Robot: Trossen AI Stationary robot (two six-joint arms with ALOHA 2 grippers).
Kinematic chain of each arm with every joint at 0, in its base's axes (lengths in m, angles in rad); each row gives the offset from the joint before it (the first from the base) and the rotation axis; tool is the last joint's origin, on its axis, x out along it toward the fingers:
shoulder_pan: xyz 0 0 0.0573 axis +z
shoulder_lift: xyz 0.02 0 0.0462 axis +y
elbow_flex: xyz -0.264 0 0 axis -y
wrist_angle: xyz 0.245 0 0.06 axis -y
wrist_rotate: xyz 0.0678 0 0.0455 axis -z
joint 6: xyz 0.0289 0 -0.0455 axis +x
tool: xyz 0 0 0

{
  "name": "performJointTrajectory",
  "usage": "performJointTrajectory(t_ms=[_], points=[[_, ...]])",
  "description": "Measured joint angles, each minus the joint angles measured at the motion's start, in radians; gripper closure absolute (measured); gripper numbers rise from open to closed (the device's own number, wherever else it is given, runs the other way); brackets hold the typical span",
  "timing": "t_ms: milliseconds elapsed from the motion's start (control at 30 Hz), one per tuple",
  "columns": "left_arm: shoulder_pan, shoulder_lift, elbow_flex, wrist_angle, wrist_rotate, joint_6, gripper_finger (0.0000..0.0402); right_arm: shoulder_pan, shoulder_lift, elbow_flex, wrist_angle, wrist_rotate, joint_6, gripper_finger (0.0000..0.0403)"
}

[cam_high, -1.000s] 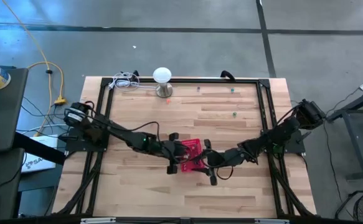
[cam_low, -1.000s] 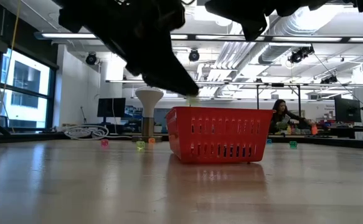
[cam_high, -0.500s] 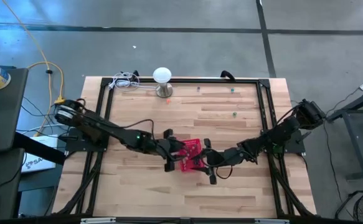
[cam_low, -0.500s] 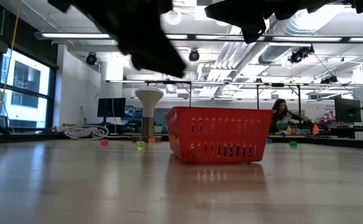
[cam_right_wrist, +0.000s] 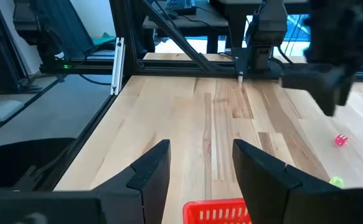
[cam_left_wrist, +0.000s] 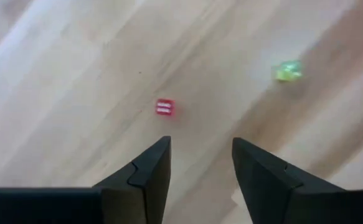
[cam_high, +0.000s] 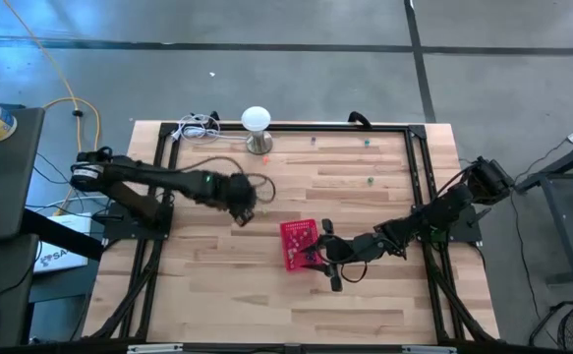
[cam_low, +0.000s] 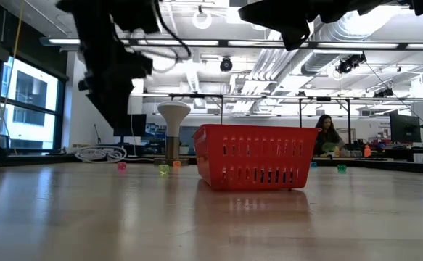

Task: Pick & Place Dice
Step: Put the pink die into the red basket

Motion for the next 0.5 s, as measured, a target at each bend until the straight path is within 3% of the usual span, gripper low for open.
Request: performJointTrajectory(t_ms=[300,500], points=[[0.245,0.034,0.000,0.038,0.225,0.175,0.0239,-0.005,0.000,0.000,0.010,-0.001,-0.012,0.0239],[0.292,0.068,0.000,0.057,0.275,0.252,0.0239,-0.005,0.000,0.000,-0.013,0.000,-0.014,0.0239]])
